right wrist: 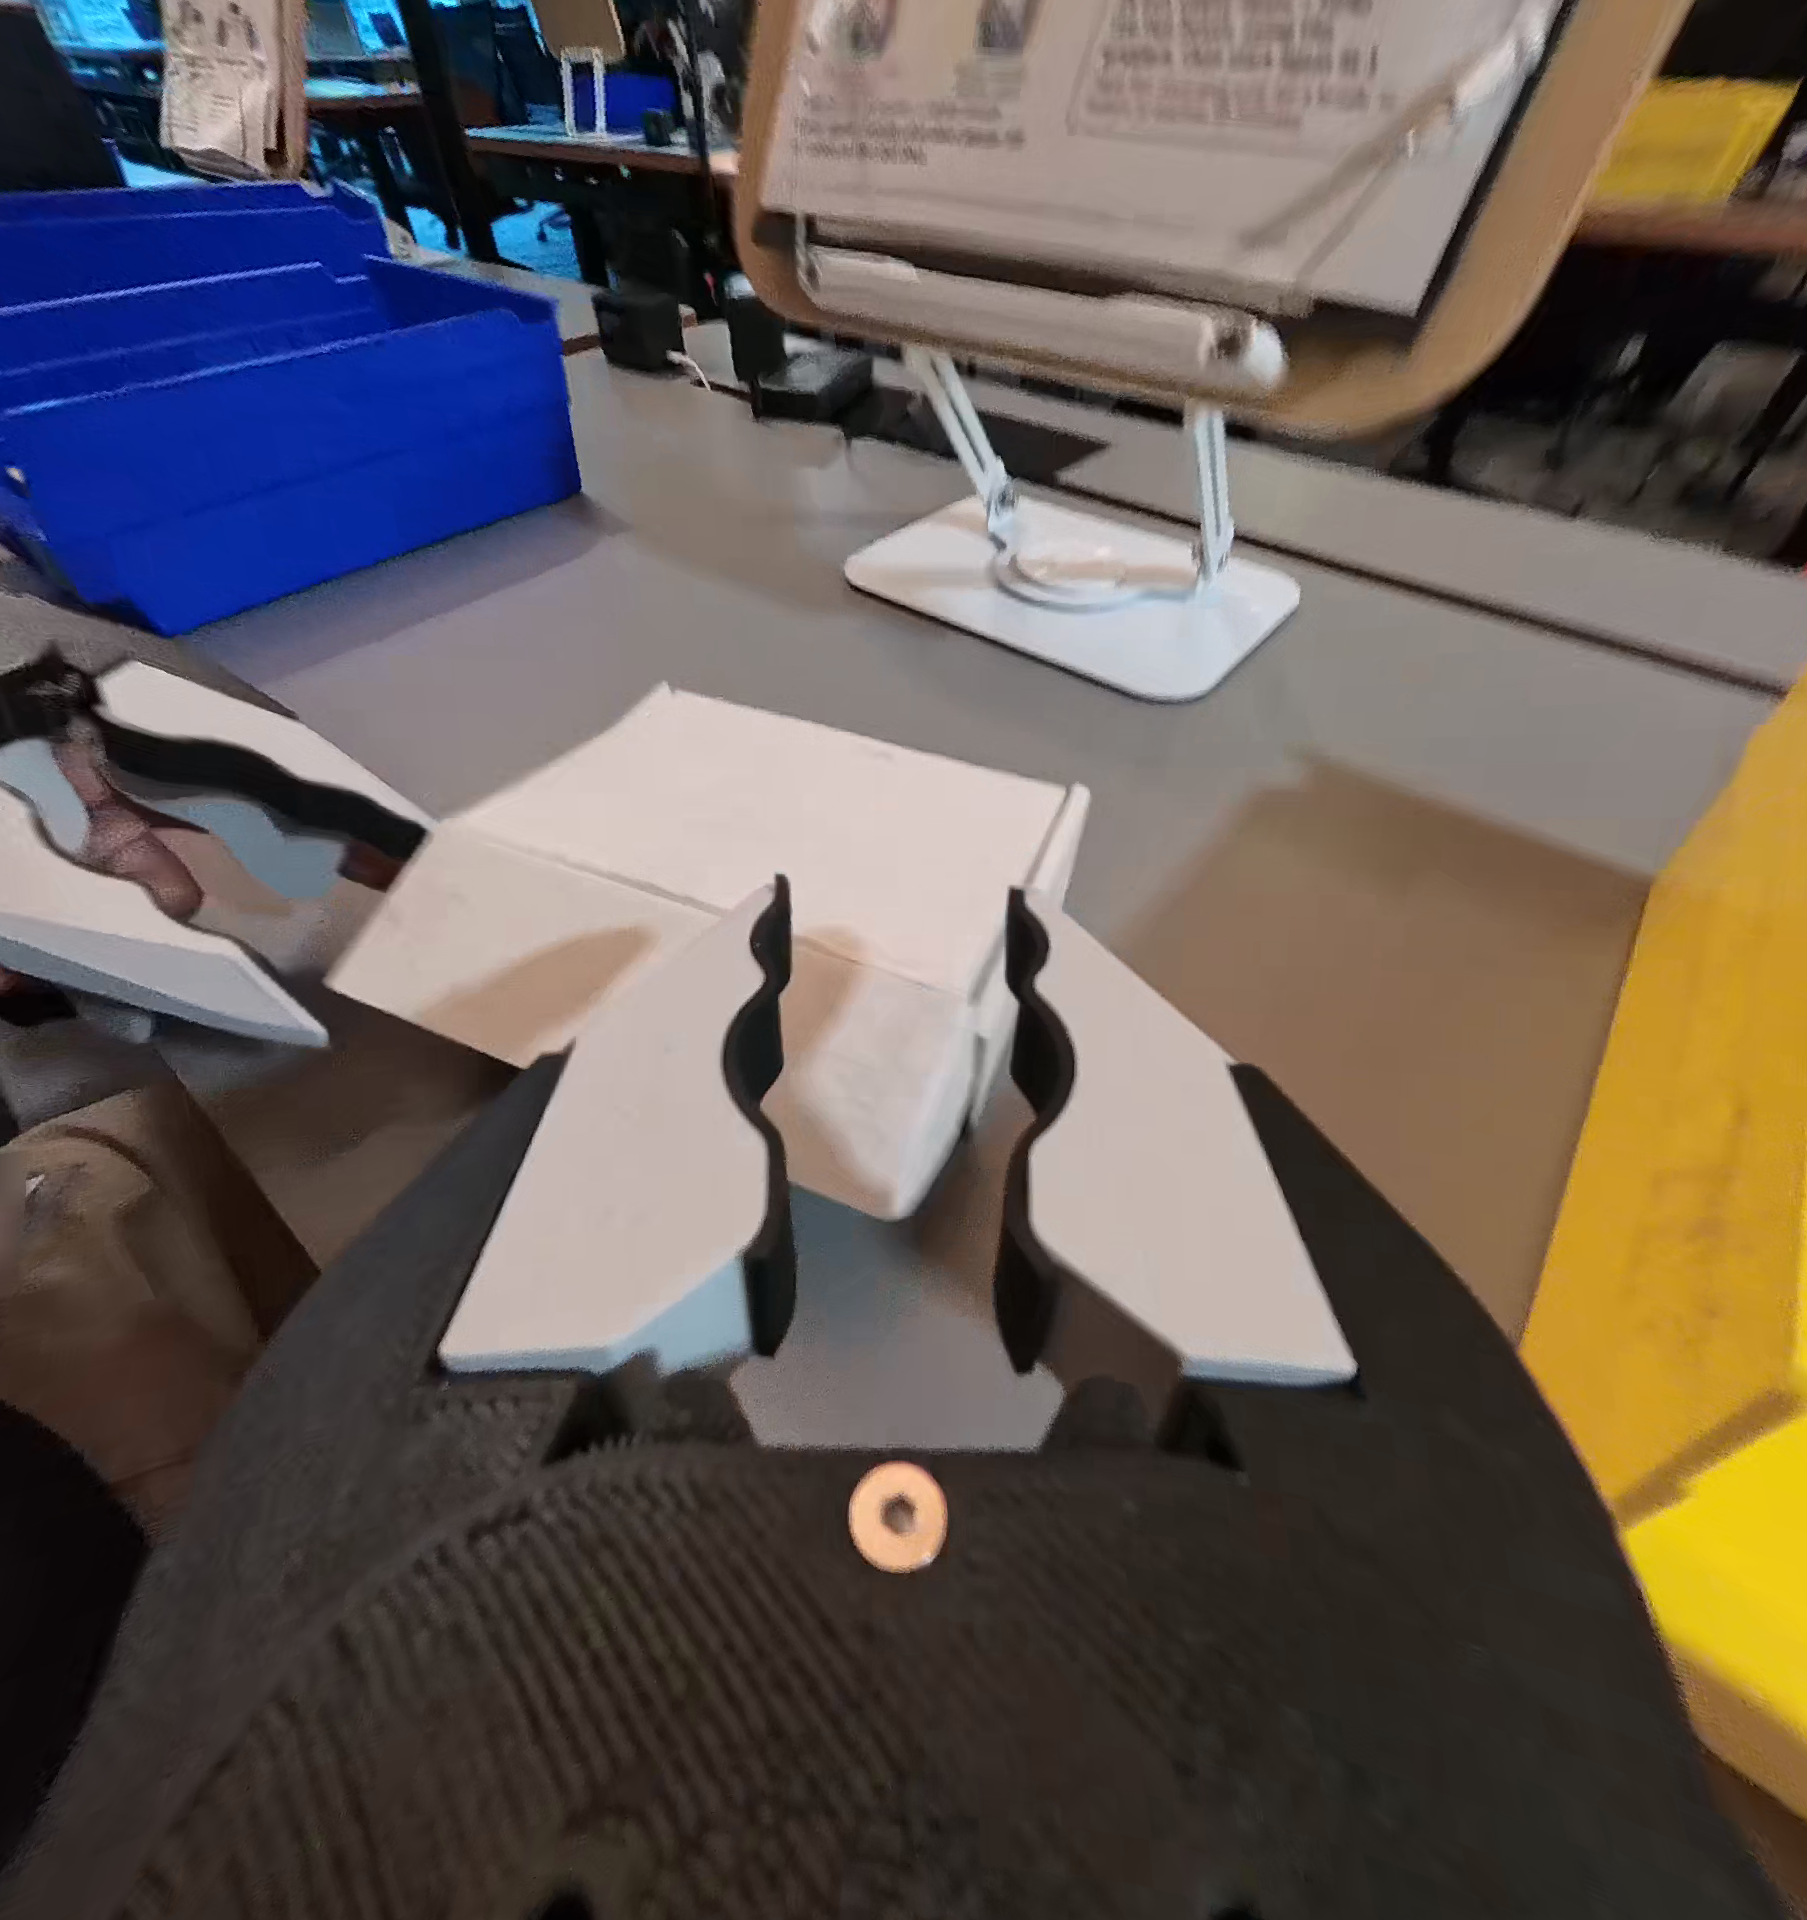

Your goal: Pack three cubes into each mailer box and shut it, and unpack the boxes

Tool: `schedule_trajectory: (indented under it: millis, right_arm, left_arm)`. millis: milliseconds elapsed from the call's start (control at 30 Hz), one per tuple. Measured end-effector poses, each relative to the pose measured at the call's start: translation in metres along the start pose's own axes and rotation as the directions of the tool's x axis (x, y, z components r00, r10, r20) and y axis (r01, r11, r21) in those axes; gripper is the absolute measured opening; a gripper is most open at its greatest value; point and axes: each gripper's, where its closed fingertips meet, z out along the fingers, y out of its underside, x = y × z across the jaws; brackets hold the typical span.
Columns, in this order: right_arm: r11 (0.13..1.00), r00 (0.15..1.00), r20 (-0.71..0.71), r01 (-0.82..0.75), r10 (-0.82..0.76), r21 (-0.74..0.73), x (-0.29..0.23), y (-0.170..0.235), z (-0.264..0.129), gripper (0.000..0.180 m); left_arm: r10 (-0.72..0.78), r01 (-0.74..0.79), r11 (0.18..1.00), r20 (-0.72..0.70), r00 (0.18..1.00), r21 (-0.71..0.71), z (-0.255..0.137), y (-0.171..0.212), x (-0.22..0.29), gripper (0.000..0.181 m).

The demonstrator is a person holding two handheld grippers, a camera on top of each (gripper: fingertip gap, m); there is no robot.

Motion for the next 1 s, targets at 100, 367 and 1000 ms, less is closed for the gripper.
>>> schedule_trajectory:
  millis: [100,367,1000]
  right_arm:
    - [0.995,0.997,0.005,0.079,-0.079,0.066,-0.025,-0.022,-0.009,0.040]
    - [0.941,0.940,0.099,-0.313,0.326,-0.128,-0.087,0.044,-0.038,0.042]
    - [0.802,0.801,0.103,-0.596,0.589,0.045,-0.046,0.059,-0.011,0.010]
  left_arm:
    - [0.027,-0.026,1.000,-0.025,0.999,0.004,0.012,-0.003,0.014,0.060]
    - [0.083,-0.083,0.997,-0.080,0.993,0.005,0.060,-0.019,0.053,0.071]
    - [0.393,-0.396,0.918,0.082,0.916,0.026,0.064,-0.044,-0.018,0.068]
